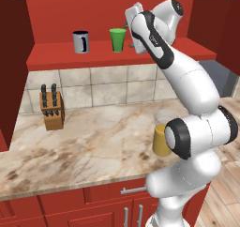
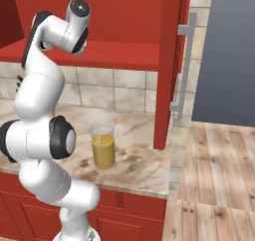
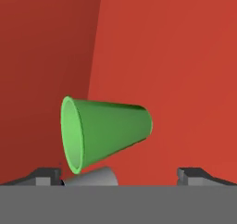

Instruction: There is a tray on the dining counter. Grab the cup, mug, and pitcher and place them on the tray. The pitcher may be placed next to the tray if it cannot fit the tray.

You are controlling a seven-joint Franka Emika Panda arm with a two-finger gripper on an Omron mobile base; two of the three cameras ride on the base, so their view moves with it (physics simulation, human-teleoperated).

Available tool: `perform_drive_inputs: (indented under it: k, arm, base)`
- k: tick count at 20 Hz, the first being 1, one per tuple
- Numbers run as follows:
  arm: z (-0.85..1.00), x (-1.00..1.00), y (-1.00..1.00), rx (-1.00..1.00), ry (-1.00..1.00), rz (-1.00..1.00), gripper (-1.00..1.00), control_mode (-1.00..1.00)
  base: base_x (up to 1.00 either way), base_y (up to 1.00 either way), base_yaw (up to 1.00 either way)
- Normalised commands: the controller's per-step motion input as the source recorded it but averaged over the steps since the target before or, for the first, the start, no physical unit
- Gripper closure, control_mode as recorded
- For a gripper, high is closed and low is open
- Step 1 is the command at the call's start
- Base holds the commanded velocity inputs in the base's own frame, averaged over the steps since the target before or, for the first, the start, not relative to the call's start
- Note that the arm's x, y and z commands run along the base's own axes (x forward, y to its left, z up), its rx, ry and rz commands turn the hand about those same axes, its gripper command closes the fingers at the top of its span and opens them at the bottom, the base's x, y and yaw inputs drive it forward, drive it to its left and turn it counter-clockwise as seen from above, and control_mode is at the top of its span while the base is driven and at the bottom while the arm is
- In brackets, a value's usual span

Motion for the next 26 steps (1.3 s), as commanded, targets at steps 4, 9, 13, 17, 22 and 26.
perform_drive_inputs:
  k: [4,9,13,17,22,26]
  arm:
    - [-0.08,0.23,0.00,0.00,0.00,0.00,-1.00,-1.00]
    - [-0.06,0.21,0.00,0.00,0.00,0.00,-1.00,-1.00]
    - [-0.02,0.07,0.00,0.00,0.00,0.00,-1.00,-1.00]
    - [0.00,0.07,0.00,0.00,0.00,0.00,-1.00,-1.00]
    - [-0.02,0.01,0.01,0.00,0.00,0.00,-1.00,-1.00]
    - [-0.08,0.00,0.00,0.00,0.00,0.00,-1.00,-1.00]
  base:
    - [0.00,0.00,0.00]
    - [0.00,0.00,0.00]
    - [0.00,0.00,0.00]
    - [0.00,0.00,0.00]
    - [0.00,0.00,0.00]
    - [0.00,0.00,0.00]
